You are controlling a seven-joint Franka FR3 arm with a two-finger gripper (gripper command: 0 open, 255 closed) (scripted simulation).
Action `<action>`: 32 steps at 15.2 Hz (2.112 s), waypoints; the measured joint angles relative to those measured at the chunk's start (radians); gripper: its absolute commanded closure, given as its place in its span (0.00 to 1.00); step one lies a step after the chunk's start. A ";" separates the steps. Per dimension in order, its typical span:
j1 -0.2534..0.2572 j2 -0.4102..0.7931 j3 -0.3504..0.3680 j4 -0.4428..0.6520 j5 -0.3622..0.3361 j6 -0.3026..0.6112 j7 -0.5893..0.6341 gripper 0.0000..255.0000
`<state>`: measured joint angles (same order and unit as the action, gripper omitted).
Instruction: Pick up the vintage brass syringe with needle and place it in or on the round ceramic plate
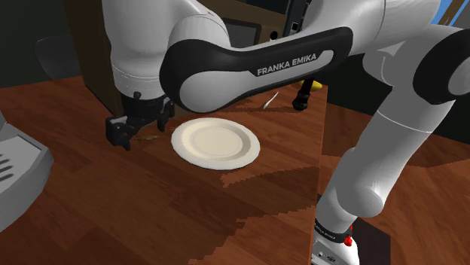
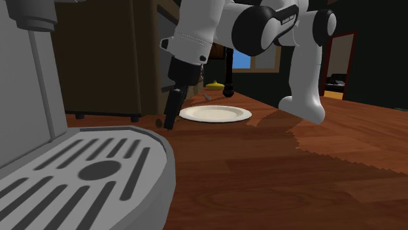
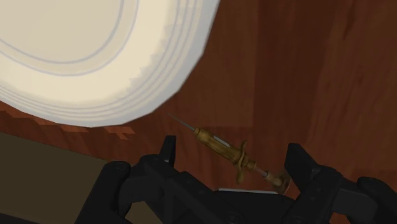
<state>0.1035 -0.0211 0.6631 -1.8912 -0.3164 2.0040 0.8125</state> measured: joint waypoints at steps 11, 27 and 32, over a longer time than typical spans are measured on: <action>-0.002 0.006 0.000 -0.003 -0.003 0.004 0.001 1.00; -0.004 0.007 -0.001 0.187 0.023 -0.189 -0.059 1.00; -0.026 -0.135 -0.045 0.062 0.113 -0.159 -0.137 1.00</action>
<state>0.0779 -0.1561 0.6179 -1.8294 -0.2037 1.8454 0.6754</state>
